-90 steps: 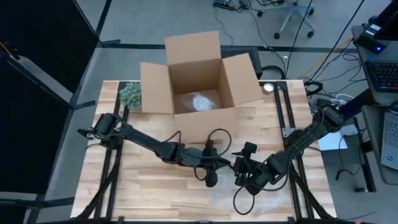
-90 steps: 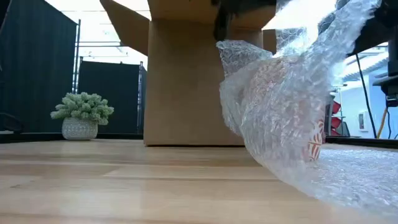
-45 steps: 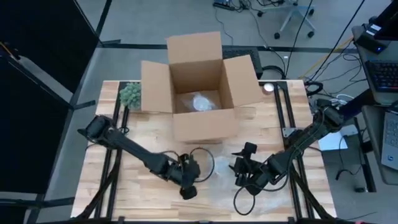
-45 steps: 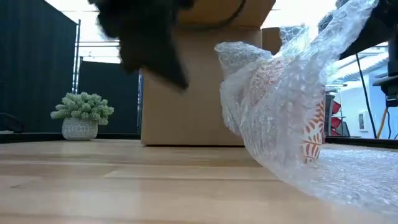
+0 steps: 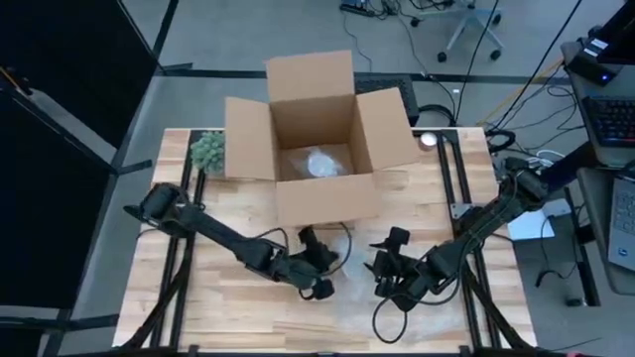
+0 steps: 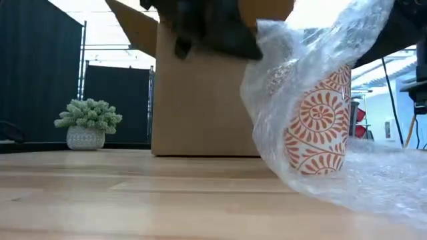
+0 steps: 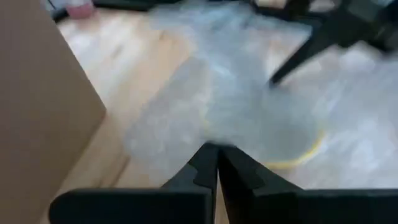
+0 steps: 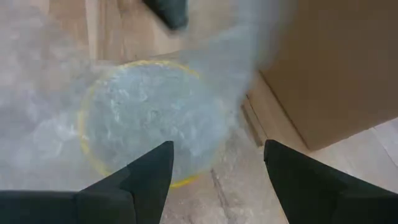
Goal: Wrap mug
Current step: Wrap the orange mug in the bubble wrap
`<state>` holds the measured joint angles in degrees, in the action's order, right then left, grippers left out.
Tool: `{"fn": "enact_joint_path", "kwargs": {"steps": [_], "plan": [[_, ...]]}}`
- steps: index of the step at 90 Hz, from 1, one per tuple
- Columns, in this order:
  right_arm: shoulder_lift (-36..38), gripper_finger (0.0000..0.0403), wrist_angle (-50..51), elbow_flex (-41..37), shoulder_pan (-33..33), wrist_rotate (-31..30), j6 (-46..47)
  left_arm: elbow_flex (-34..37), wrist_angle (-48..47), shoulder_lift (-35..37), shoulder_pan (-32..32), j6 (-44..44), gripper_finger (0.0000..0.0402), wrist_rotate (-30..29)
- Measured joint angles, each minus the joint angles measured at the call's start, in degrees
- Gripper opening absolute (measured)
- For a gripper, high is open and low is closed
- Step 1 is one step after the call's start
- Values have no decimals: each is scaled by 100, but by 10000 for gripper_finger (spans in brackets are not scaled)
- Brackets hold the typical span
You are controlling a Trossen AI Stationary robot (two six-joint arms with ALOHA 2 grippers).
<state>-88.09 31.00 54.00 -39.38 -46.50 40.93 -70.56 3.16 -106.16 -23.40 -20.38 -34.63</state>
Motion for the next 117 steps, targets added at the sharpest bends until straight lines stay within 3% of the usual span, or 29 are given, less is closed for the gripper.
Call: {"fn": "enact_joint_path", "kwargs": {"steps": [7,19,35,50,71,93,117], "plan": [[0,235,2,0,2,2,0,-50,232,7,9,243,0,81],[0,235,-10,0,0,1,0,-101,1187,-163,163,615,0,855],[0,235,-104,0,2,3,-105,-66,1446,-815,457,130,0,1596],[87,235,-10,63,-2,46,-263,-99,1552,-1041,537,-159,0,1633],[273,235,652,881,-55,457,-679,-94,1611,-1055,542,-136,0,1661],[273,235,617,957,-272,1942,-1031,-90,1608,-1063,539,19,0,1695],[273,235,487,603,-451,1211,-1389,-86,1610,-1067,537,19,0,1750]]}}
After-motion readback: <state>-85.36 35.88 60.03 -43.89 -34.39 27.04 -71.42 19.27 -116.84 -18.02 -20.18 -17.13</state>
